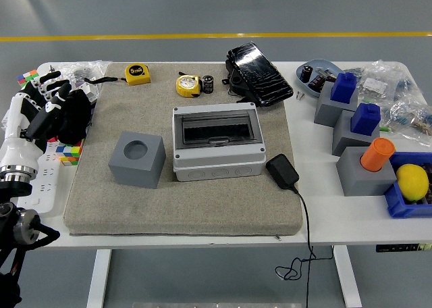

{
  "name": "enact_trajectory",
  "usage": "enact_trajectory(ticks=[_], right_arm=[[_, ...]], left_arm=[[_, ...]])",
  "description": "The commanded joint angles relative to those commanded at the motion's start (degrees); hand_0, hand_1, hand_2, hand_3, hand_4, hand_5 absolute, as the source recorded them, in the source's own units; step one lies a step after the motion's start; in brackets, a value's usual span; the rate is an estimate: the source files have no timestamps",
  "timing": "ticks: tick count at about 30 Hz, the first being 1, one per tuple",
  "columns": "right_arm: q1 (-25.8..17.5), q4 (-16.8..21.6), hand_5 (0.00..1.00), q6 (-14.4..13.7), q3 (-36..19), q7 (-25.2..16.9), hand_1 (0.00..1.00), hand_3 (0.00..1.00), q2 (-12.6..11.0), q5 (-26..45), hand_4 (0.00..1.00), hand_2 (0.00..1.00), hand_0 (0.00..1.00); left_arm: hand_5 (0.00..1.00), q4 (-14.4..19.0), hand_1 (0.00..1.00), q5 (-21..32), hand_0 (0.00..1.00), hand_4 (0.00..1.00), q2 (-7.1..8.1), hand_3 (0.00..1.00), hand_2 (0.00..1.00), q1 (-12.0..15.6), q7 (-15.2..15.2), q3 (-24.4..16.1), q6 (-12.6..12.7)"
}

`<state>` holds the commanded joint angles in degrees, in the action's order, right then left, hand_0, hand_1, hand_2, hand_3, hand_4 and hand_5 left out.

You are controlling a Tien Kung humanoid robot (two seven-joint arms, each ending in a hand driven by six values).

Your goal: Fetch the battery,place it into the box,close the lid of the box

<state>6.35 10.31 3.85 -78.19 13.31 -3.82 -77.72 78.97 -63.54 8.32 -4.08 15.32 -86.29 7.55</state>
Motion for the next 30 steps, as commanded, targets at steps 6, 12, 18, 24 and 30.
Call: enact_trajectory(ticks=[6, 12, 18, 24, 30], right_arm=[[-0.2, 0.0, 0.561, -0.1, 0.0, -0.1, 0.656, 0.583, 0.1, 0.2, 0.982, 0.679, 0.609], [-0.4, 0.0, 0.561, -0.1, -0.4, 0.0, 0.656, 0.583, 0.2, 0.1, 0.981, 0.679, 0.609], [-0.3, 0.0, 0.560, -0.1, -0.3, -0.1, 0.656, 0.583, 0.2, 0.4, 0.981, 0.680, 0.608], [-0.3, 0.0, 0.559, -0.1, -0.5, -0.1, 0.656, 0.583, 0.2, 0.4, 0.980, 0.679, 0.609], [-0.3, 0.0, 0.560, -0.1, -0.4, -0.1, 0.656, 0.582, 0.2, 0.3, 0.980, 0.679, 0.608]], left_arm=[[0.416, 0.1, 0.636, -0.1, 0.500, 0.998, -0.14, 0.656, 0.618, 0.3, 0.0, -0.1, 0.1], [0.417, 0.2, 0.637, -0.1, 0.500, 0.998, -0.35, 0.655, 0.618, 0.5, -0.1, -0.3, 0.1], [0.416, 0.2, 0.637, -0.1, 0.500, 0.998, -0.46, 0.654, 0.618, 0.5, 0.0, -0.8, 0.1], [0.416, 0.4, 0.637, -0.2, 0.500, 0.998, -0.46, 0.653, 0.617, 0.5, 0.0, -1.1, 0.1], [0.416, 0.4, 0.637, -0.2, 0.501, 0.998, -0.55, 0.652, 0.617, 0.6, 0.0, -1.5, 0.1]])
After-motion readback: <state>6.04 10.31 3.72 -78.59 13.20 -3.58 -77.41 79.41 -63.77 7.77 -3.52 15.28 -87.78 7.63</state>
